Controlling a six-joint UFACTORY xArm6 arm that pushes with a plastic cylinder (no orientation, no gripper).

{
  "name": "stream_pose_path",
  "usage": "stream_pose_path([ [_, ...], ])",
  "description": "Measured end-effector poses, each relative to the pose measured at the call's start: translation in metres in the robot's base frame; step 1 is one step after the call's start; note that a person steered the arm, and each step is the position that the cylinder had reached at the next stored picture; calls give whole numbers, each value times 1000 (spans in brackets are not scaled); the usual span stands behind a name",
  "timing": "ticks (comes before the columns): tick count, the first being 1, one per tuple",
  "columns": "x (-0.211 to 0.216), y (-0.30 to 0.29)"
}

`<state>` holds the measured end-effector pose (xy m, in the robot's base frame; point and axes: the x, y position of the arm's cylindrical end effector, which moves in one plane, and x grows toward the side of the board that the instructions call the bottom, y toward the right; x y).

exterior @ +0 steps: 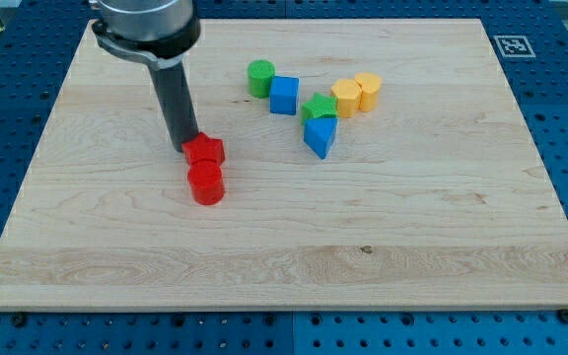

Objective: Move the red star to the bottom of the blue triangle

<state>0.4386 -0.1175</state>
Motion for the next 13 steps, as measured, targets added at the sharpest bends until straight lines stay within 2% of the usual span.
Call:
stream_pose_path([
  [1,0,-4],
  [2,0,-33],
  [3,7,-28],
  [5,18,51],
  [7,23,18],
  [9,56,64],
  [11,56,113],
  [13,39,67],
])
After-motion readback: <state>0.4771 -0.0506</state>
